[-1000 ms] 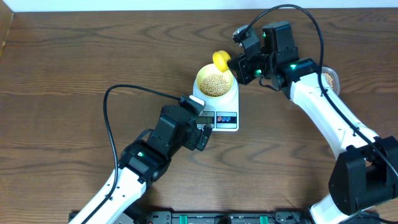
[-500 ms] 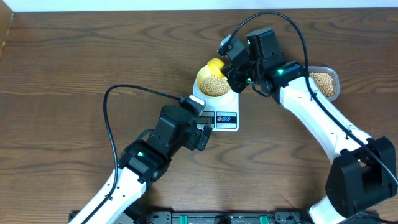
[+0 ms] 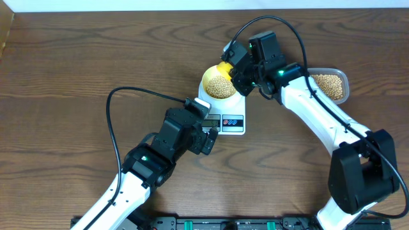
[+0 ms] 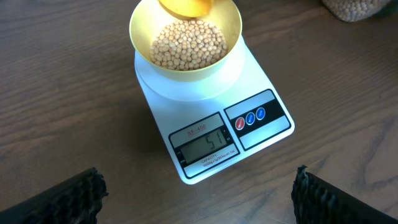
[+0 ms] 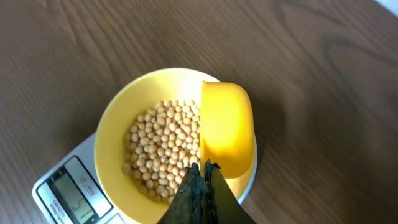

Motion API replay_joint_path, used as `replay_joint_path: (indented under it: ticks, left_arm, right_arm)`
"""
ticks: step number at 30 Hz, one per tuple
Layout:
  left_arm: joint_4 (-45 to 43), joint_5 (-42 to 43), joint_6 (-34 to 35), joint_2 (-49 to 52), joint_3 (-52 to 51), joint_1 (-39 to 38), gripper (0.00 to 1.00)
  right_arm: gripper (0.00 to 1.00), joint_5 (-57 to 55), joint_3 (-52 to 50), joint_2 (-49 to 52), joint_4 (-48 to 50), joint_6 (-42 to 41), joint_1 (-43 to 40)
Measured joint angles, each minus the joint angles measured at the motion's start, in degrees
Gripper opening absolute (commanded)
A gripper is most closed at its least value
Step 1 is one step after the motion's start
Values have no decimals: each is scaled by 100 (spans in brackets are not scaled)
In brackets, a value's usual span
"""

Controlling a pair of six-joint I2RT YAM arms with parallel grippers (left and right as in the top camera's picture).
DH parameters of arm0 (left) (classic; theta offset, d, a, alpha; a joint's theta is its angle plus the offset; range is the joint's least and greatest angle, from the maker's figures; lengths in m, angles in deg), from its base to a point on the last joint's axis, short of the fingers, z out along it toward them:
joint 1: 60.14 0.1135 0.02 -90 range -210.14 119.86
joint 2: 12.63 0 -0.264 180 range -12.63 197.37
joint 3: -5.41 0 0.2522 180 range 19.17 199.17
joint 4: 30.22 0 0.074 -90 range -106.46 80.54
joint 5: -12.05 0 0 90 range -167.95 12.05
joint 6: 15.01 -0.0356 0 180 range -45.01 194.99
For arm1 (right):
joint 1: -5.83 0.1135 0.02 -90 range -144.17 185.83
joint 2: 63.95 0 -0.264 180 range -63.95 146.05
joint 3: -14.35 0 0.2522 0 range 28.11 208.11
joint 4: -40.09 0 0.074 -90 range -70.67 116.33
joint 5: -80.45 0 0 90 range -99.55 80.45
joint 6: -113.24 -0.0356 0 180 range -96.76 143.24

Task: Scoop item into bowl and weigh 50g on scale
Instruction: 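Dip the scoop into the yellow bowl to take out some soybeans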

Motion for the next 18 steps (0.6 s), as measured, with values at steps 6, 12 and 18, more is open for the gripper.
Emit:
replay_joint_path:
  ticks: [6,12,18]
  left_arm:
    - [0,2,0,0,0,-2,98]
    - [0,0,0,0,2,-2,98]
    - [0,2,0,0,0,0,98]
  right_arm:
    - [1,0,0,0,4,20,74]
    - [1,0,0,0,-13,22,190]
    - [1,2,0,0,-223,26,240]
